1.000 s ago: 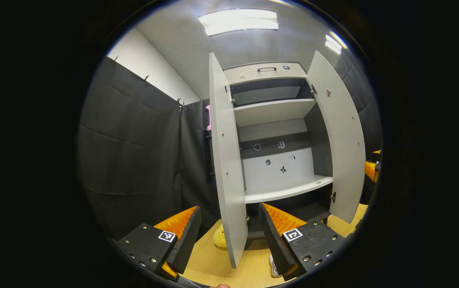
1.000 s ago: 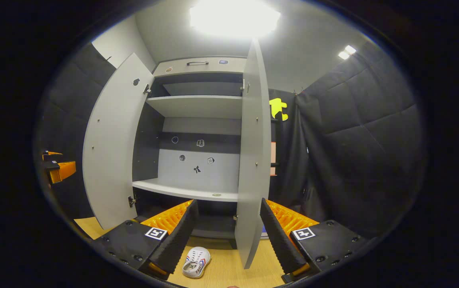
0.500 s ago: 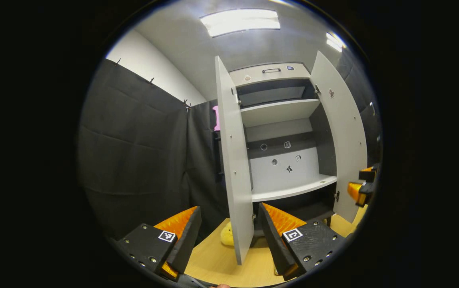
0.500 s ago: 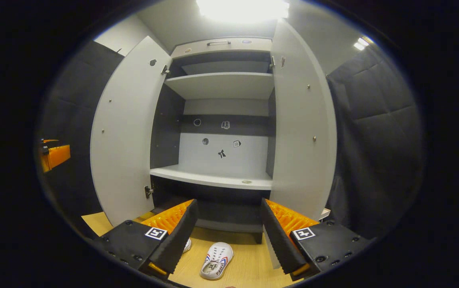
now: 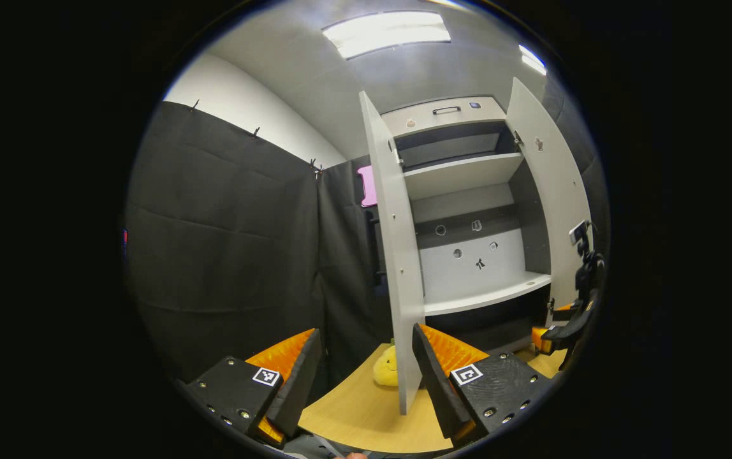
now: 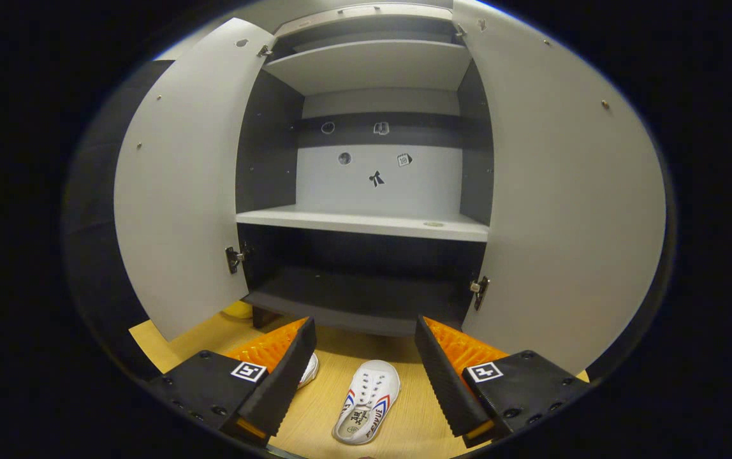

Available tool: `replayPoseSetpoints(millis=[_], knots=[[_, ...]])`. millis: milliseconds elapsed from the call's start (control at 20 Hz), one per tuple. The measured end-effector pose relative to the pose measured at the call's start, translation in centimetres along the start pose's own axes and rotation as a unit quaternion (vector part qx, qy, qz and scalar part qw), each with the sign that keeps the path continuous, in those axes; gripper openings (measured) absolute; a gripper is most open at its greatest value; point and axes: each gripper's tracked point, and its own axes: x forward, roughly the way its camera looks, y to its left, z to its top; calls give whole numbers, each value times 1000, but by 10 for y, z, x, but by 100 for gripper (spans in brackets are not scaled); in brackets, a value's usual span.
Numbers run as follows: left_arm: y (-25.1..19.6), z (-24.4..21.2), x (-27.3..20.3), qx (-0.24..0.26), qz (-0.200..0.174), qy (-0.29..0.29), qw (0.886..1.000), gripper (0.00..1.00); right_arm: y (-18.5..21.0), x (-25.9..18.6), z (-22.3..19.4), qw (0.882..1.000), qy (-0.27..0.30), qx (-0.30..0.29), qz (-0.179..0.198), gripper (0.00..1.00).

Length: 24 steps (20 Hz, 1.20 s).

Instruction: Grab one shoe with the right hand and put it into the shoe cabinet, grab the other shoe with the left hand and put it into the shoe cabinet; then close the right door with the right hand and the left door with the left hand.

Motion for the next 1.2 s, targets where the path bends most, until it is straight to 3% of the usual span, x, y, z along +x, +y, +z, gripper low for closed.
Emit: replayPoseSetpoints(millis=[650, 1000, 1050, 1150, 1200], knots=[[6, 7, -3, 24, 58, 25, 998, 78, 19, 71, -132, 984, 174, 9, 35, 98], [6, 6, 0, 29, 70, 40, 996, 78, 24, 79, -172, 968, 240, 53, 48, 96], [6, 8, 1, 30, 70, 41, 996, 78, 25, 79, -176, 965, 251, 59, 51, 89], [5, 9, 0, 30, 69, 42, 996, 78, 27, 78, -183, 960, 266, 63, 55, 94], [5, 6, 0, 29, 68, 43, 996, 78, 28, 81, -185, 960, 267, 62, 56, 89]])
